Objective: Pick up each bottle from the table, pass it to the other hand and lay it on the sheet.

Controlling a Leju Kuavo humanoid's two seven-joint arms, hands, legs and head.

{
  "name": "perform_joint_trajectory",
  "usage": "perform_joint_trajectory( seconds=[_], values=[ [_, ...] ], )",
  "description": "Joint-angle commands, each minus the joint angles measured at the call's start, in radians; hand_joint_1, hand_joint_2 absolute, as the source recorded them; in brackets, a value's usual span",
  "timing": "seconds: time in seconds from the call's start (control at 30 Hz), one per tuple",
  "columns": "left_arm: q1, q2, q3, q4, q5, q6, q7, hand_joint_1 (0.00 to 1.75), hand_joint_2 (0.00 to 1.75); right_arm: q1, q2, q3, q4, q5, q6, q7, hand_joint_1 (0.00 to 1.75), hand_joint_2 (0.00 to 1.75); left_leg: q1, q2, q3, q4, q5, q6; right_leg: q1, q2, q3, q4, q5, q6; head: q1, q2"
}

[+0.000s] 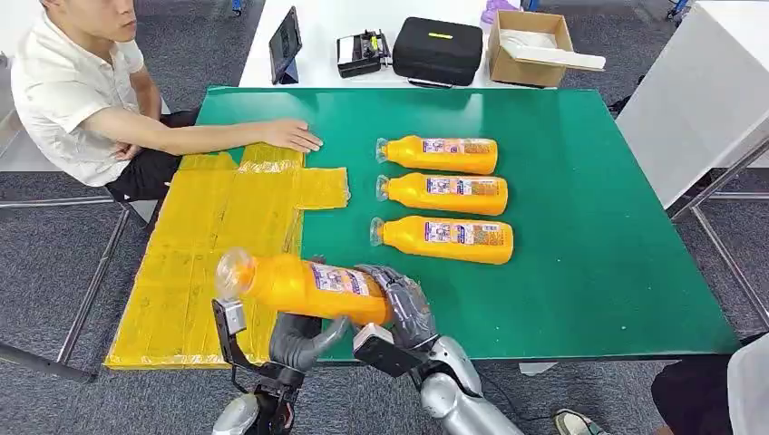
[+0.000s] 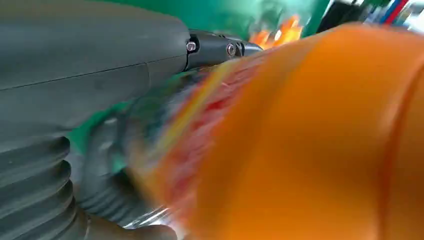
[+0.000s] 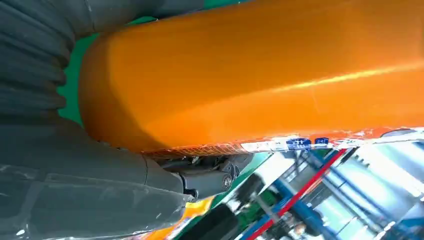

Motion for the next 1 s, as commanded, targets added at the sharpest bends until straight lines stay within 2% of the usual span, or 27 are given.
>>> perform_joint_trajectory(
  seconds=[0.03, 0.37, 0.47, 0.6, 0.63, 0.67, 0.8, 0.87, 0.9, 0.93, 1.0],
  values=[
    [-0.042, -0.036, 0.085, -0.013, 0.066, 0.053, -0.014, 0.00, 1.75, -0.028, -0.014, 0.114, -0.005, -0.025, 0.020, 0.000, 1.75, 1.75, 0.000, 0.002, 0.002, 0.001, -0.001, 0.000, 0.001, 0.001, 0.002, 0.000, 0.000, -0.003, 0.000, 0.000],
    [-0.025, -0.034, 0.093, -0.066, 0.099, 0.041, -0.028, 0.00, 1.75, -0.028, -0.017, 0.120, 0.018, -0.052, 0.037, 0.002, 1.75, 1.75, 0.000, 0.002, 0.003, 0.000, -0.001, 0.000, 0.001, 0.001, 0.003, -0.001, -0.001, -0.003, 0.000, 0.000],
    [-0.021, -0.036, 0.099, -0.082, 0.109, 0.039, -0.032, 0.00, 1.75, -0.029, -0.017, 0.121, 0.026, -0.057, 0.042, 0.002, 1.75, 1.75, 0.001, 0.005, 0.008, 0.001, -0.004, 0.000, 0.002, 0.002, 0.008, 0.000, -0.003, -0.006, 0.000, 0.000],
    [-0.021, -0.027, 0.090, -0.108, 0.135, -0.001, -0.025, 0.00, 1.75, -0.030, -0.008, 0.115, 0.044, -0.085, 0.067, -0.005, 1.75, 1.75, 0.000, 0.001, 0.001, 0.000, 0.000, 0.000, 0.001, 0.000, 0.001, -0.001, 0.000, -0.002, 0.000, 0.000],
    [-0.021, -0.027, 0.088, -0.109, 0.145, -0.011, -0.015, 0.42, 1.75, -0.032, -0.006, 0.113, 0.055, -0.088, 0.074, -0.005, 1.75, 1.75, 0.001, 0.003, 0.004, 0.000, -0.001, 0.000, 0.002, 0.001, 0.003, -0.001, -0.001, -0.004, 0.000, 0.000],
    [-0.021, -0.022, 0.078, -0.111, 0.150, -0.031, -0.008, 1.75, 1.75, -0.033, -0.005, 0.110, 0.064, -0.091, 0.078, -0.006, 1.75, 1.75, 0.000, 0.001, 0.002, 0.000, 0.000, 0.000, 0.001, 0.000, 0.001, -0.001, 0.000, -0.002, 0.000, 0.000],
    [-0.009, -0.025, 0.068, -0.125, 0.173, -0.072, -0.005, 1.75, 1.75, -0.025, 0.012, 0.083, 0.098, -0.118, 0.089, -0.029, 1.66, 1.75, 0.001, 0.002, 0.004, 0.000, -0.001, 0.000, 0.002, 0.000, 0.004, -0.001, -0.001, -0.004, 0.000, 0.000],
    [-0.004, -0.025, 0.061, -0.132, 0.167, -0.080, -0.010, 1.75, 1.75, -0.015, 0.017, 0.079, 0.100, -0.127, 0.096, -0.035, 1.48, 1.75, 0.001, 0.002, 0.005, 0.000, -0.002, 0.000, 0.002, 0.000, 0.005, -0.001, -0.001, -0.004, 0.000, 0.000],
    [-0.010, -0.009, 0.044, -0.134, 0.159, -0.093, -0.015, 1.75, 1.75, -0.007, 0.024, 0.072, 0.100, -0.135, 0.106, -0.040, 0.47, 1.75, 0.001, 0.002, 0.004, 0.000, -0.002, 0.000, 0.001, 0.000, 0.004, -0.001, -0.001, -0.004, 0.000, 0.000],
    [-0.013, -0.001, 0.039, -0.134, 0.154, -0.100, -0.023, 1.75, 1.75, -0.003, 0.028, 0.070, 0.101, -0.136, 0.110, -0.040, 0.00, 1.75, 0.000, 0.001, 0.003, -0.001, -0.001, 0.000, 0.001, -0.001, 0.003, -0.001, -0.001, -0.003, 0.000, 0.000],
    [-0.010, 0.010, 0.034, -0.130, 0.142, -0.112, -0.032, 1.75, 1.75, 0.004, 0.035, 0.077, 0.120, -0.139, 0.135, -0.025, 0.00, 1.75, 0.001, 0.002, 0.008, 0.000, -0.003, 0.000, 0.002, -0.001, 0.008, -0.001, -0.003, -0.006, 0.000, 0.000]
  ],
)
